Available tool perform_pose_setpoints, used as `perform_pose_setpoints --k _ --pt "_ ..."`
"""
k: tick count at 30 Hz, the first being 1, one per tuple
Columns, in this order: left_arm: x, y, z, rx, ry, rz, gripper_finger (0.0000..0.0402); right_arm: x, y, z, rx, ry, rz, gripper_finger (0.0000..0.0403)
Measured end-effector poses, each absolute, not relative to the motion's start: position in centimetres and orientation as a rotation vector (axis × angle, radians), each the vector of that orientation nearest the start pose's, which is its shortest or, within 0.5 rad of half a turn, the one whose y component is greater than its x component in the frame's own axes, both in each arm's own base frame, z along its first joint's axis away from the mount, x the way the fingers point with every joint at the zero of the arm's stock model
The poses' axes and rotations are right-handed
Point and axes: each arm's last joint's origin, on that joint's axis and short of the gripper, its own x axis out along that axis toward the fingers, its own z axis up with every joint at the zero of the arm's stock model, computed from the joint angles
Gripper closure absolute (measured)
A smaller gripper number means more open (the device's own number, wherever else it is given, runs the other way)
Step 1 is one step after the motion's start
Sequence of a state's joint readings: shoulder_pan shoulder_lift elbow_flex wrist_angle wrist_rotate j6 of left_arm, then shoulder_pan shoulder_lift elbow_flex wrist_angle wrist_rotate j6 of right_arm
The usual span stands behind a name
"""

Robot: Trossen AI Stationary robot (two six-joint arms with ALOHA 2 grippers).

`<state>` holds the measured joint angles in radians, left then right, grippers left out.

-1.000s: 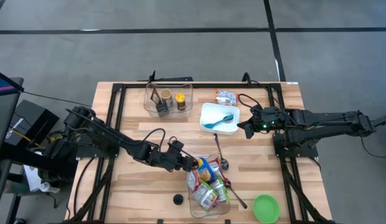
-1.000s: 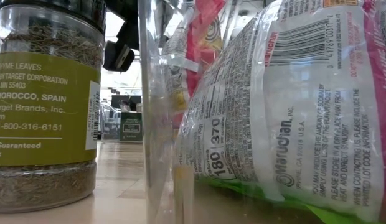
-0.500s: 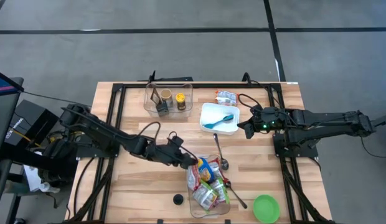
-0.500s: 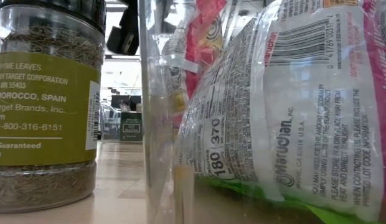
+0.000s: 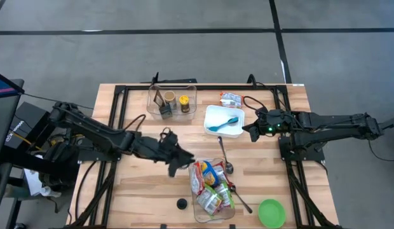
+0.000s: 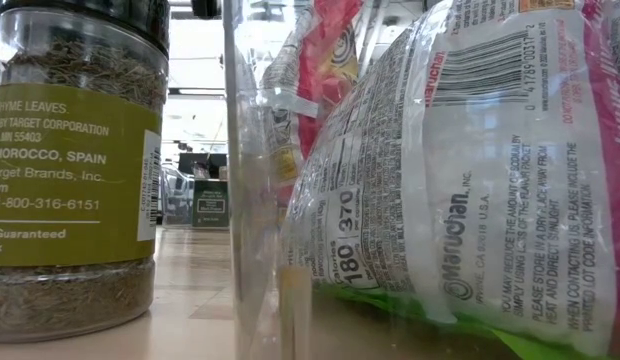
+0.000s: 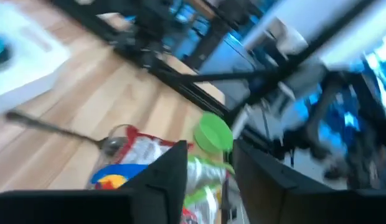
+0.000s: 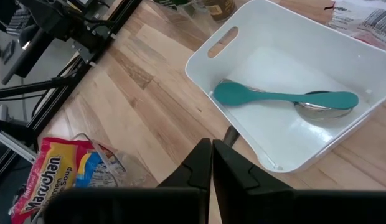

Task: Pick & Place Food Item
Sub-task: Put the dark orange noodle pack into the bottom transparent bin

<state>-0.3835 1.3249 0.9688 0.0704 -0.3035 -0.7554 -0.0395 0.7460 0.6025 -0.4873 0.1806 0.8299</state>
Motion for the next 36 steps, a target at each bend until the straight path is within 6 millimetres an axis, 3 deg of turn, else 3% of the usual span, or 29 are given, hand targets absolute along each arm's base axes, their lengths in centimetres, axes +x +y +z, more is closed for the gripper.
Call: perform_pose_setpoints --k 9,22,36 --pt "27.4 -14.1 28.9 -0.418 0.359 -0.111 0.0393 15.4 -1.1 24.9 0.752 0.513 -0.465 0.0395" --pt "29.0 -16.0 24.7 -0.373 0.514 -0.170 0.0401 15.4 -1.1 24.9 0.752 0.513 -0.465 0.0395" --pt "30.5 -16.3 20.8 -0.391 0.634 -0.119 0.0401 15.4 -1.1 25.0 0.751 0.512 -0.467 0.0395"
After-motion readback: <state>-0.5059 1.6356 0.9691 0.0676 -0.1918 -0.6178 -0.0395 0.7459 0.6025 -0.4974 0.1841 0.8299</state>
